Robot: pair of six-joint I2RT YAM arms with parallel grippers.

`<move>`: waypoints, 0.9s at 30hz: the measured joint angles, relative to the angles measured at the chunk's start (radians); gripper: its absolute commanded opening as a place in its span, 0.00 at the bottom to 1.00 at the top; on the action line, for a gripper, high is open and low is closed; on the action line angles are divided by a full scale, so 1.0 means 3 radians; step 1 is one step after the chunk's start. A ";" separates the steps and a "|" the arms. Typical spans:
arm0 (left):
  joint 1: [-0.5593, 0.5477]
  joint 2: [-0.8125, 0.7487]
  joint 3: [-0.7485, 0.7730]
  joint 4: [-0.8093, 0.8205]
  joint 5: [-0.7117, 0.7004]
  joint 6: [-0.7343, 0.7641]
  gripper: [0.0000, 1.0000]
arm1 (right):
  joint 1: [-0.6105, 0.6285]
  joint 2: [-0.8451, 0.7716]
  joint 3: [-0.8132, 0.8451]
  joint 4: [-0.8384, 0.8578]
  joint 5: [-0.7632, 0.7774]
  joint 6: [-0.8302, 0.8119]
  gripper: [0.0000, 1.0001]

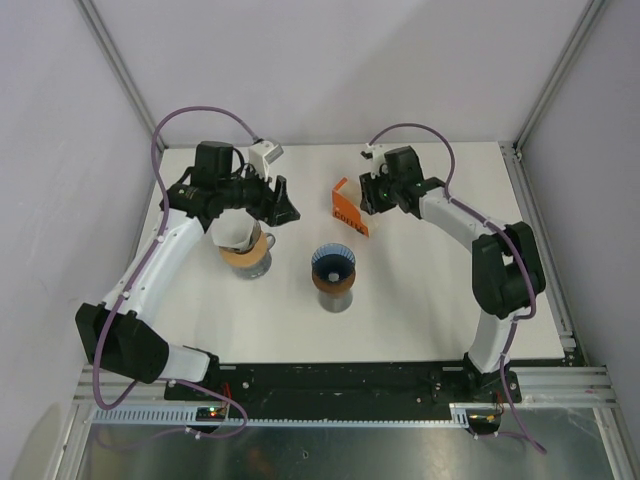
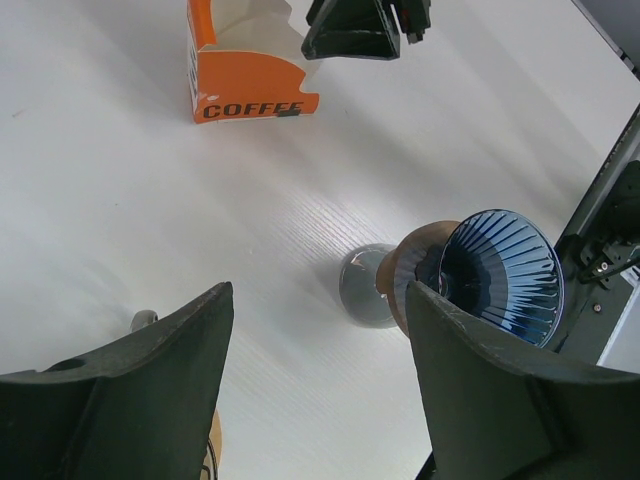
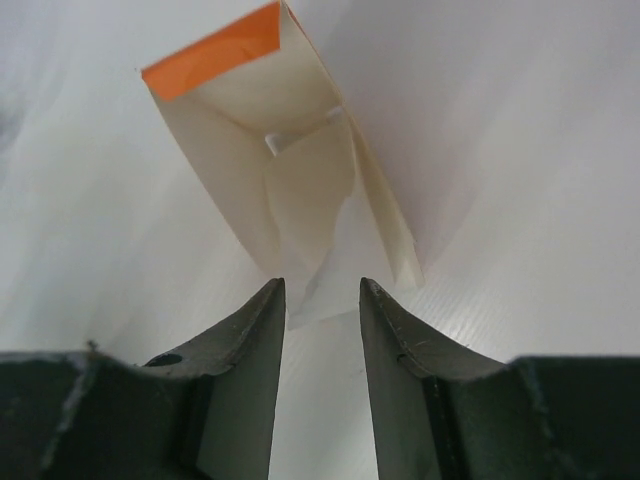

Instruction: Place the coffee filter in the dripper

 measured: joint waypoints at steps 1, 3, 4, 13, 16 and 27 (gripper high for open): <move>0.0000 0.0000 0.0000 0.0000 0.0000 0.0001 0.74 | 0.0000 0.0043 0.0060 -0.0005 -0.0009 0.0001 0.40; 0.0000 0.0000 0.0000 0.0000 0.0000 0.0001 0.74 | 0.0000 0.0083 0.0120 -0.0003 -0.0013 0.0005 0.38; 0.0001 0.0000 0.0000 0.0000 0.0000 0.0001 0.74 | 0.0000 0.0088 0.0135 0.0000 -0.0011 0.0008 0.38; 0.0032 0.0000 0.0000 0.0000 0.0024 0.0001 0.74 | 0.0013 0.0272 0.0355 -0.0010 0.0003 0.0043 0.36; 0.0039 0.0000 -0.0001 0.0000 0.0032 0.0001 0.74 | 0.0034 0.0340 0.0390 -0.0034 0.0033 0.0043 0.36; 0.0060 0.0000 -0.0001 0.0000 0.0094 0.0001 0.74 | 0.0125 0.0455 0.0449 -0.0230 0.0242 0.0038 0.00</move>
